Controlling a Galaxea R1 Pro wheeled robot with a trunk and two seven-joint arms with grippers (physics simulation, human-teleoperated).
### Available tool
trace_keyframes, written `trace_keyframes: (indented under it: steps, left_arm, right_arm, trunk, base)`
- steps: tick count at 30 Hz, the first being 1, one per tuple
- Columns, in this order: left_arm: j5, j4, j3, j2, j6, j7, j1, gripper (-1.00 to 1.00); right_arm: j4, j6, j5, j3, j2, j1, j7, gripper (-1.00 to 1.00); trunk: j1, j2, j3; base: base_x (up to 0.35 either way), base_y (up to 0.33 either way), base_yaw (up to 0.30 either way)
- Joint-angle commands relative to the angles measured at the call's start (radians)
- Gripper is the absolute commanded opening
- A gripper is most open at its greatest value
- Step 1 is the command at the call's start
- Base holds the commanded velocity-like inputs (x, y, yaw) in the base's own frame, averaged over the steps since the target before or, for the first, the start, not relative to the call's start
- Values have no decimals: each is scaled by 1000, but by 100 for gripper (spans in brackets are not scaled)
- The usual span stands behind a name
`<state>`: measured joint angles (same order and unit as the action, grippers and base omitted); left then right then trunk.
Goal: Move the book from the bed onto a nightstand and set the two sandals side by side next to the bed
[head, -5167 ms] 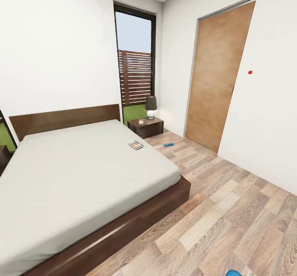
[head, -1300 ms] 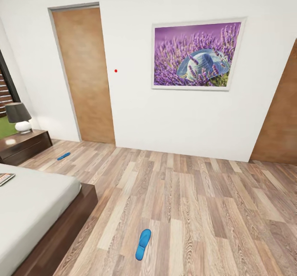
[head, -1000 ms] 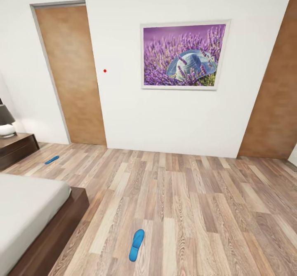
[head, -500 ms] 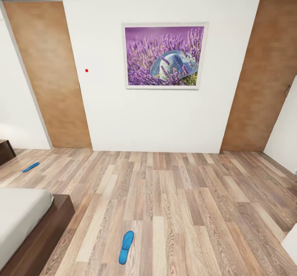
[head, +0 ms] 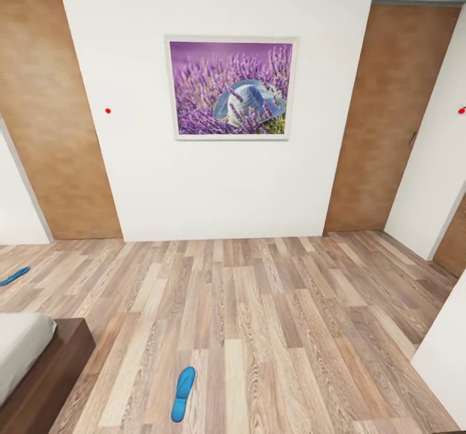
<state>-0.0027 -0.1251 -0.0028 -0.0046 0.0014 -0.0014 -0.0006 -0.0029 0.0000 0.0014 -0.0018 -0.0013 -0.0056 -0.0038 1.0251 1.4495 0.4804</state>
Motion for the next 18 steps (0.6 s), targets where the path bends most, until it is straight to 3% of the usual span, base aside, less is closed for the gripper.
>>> trace_keyframes:
  steps: [1, 18]
  left_arm:
    - [0, -1, 0, 0, 0, 0, 0, 100]
    - [-2, -2, 1, 3, -61, 0, 0, 100]
  right_arm:
    - [0, 0, 0, 0, 0, -1, -1, 100]
    - [0, 0, 0, 0, 0, -1, -1, 100]
  trunk:
    - [0, 0, 1]
    - [0, 0, -6]
  base:
    - [0, 0, -199]
    - [0, 0, -156]
